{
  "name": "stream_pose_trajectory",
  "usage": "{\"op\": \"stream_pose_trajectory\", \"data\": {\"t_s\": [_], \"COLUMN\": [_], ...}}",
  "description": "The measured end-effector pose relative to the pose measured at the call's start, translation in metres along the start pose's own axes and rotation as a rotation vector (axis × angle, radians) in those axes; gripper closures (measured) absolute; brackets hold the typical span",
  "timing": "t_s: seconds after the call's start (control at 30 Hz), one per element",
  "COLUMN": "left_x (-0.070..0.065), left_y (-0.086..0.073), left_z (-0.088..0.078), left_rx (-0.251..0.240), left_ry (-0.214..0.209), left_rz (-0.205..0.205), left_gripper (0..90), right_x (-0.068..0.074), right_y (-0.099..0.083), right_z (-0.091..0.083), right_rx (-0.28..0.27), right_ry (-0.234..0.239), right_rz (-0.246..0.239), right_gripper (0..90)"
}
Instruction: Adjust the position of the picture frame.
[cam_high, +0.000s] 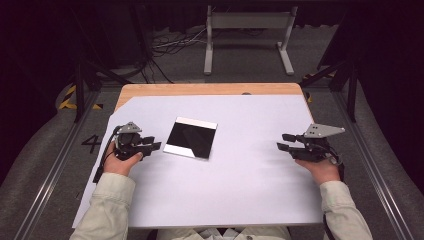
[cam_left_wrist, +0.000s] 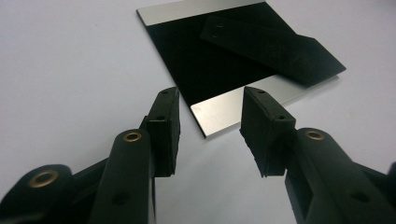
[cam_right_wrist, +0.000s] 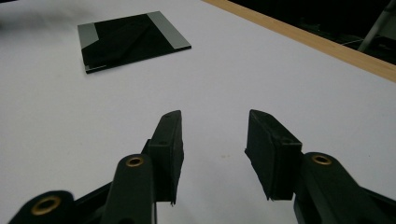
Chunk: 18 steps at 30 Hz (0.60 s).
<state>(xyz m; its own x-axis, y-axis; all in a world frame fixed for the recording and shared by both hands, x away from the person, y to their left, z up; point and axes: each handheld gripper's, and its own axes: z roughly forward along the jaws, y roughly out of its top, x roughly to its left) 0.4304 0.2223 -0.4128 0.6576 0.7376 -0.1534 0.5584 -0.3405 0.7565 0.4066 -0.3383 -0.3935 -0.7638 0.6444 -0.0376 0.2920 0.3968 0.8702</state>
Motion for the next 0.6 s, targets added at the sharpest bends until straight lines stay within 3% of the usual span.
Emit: {"op": "stream_pose_trajectory", "data": {"t_s": [0.2,0.4,0.43,0.53,0.6], "left_x": [0.005,0.008,0.008,0.004,0.002], "left_y": [0.002,0.003,0.004,0.008,0.009], "left_z": [-0.001,0.011,0.013,0.021,0.028], "left_rx": [-0.015,-0.024,-0.002,0.016,0.021], "left_ry": [0.005,0.011,0.019,0.058,0.081], "left_rz": [-0.037,-0.103,-0.111,-0.087,-0.092], "left_gripper": [61.4,63.7,64.9,68.2,71.3], "right_x": [0.002,0.005,0.005,0.007,0.008], "right_y": [0.001,-0.001,-0.001,-0.004,-0.006], "right_z": [-0.001,-0.003,-0.003,-0.007,-0.010], "right_rx": [0.001,0.011,0.014,0.020,0.022], "right_ry": [0.000,-0.003,-0.005,-0.011,-0.018], "right_rz": [-0.001,-0.002,-0.003,0.000,0.004], "right_gripper": [55.9,56.2,56.3,56.2,56.2]}}
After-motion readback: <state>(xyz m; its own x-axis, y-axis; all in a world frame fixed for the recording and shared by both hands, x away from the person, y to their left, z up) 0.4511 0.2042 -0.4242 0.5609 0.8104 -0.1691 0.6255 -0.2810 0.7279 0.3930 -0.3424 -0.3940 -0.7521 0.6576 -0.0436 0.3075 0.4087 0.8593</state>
